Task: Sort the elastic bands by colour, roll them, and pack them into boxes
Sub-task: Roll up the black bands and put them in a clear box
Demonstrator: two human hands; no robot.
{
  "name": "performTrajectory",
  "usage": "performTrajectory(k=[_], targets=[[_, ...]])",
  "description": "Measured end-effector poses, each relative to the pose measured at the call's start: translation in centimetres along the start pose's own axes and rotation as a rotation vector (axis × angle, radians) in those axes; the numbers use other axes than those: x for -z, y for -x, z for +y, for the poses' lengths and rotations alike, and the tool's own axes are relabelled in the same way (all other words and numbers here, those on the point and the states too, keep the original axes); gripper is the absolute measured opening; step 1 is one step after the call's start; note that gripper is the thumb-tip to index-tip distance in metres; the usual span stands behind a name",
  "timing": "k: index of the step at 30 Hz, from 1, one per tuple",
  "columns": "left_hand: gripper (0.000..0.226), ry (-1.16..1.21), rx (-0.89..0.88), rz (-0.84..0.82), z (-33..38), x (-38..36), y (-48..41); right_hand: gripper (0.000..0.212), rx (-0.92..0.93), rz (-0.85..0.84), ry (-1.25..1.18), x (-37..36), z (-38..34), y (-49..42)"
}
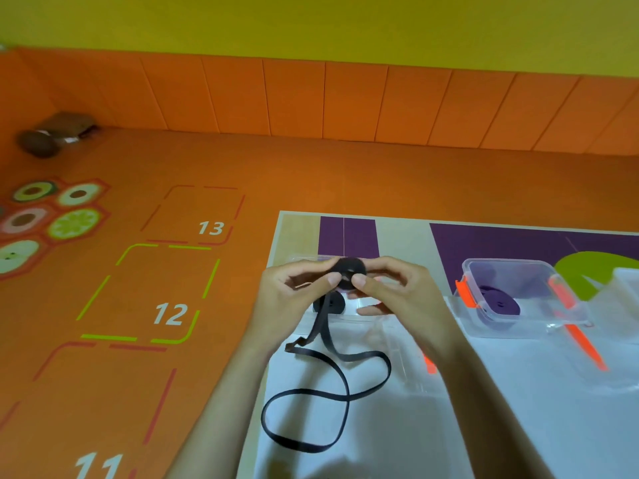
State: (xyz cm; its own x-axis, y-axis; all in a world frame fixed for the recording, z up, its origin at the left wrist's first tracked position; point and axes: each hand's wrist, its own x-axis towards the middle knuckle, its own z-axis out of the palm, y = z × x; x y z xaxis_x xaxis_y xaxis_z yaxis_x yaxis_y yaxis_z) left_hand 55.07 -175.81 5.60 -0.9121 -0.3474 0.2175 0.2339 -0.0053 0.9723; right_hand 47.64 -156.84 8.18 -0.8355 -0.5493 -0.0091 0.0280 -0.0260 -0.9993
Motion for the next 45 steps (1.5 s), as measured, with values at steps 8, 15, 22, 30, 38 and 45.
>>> performTrajectory(k=[8, 15, 22, 30, 38, 45], targets=[[0.026, 0.044, -0.004, 0.064, 0.6, -0.4, 0.1, 0.009, 0.136, 0.13, 0.067, -0.3, -1.1, -1.0], [0.022, 0.061, 0.018, 0.079, 0.9, 0.1, 0.1, 0.021, 0.072, 0.022, 0.068, -0.5, 0.2, -0.2], [0.021, 0.073, -0.011, 0.063, 3.4, 0.0, -0.6, 0.015, 0.249, 0.05, 0.064, -0.2, -1.9, -0.7], [0.017, 0.053, -0.022, 0.071, 5.2, 1.3, -1.3, 0.014, 0.22, 0.073, -0.081, -2.2, -1.7, -0.7], [0.012, -0.038, -0.053, 0.083, 5.4, 0.9, -1.1, 0.023, 0.146, -0.057, 0.008, -1.6, -3.2, -0.9], [0.027, 0.115, 0.006, 0.096, 3.9, -0.2, -0.3, 0.017, 0.092, 0.044, -0.196, -2.8, -1.2, -0.2]])
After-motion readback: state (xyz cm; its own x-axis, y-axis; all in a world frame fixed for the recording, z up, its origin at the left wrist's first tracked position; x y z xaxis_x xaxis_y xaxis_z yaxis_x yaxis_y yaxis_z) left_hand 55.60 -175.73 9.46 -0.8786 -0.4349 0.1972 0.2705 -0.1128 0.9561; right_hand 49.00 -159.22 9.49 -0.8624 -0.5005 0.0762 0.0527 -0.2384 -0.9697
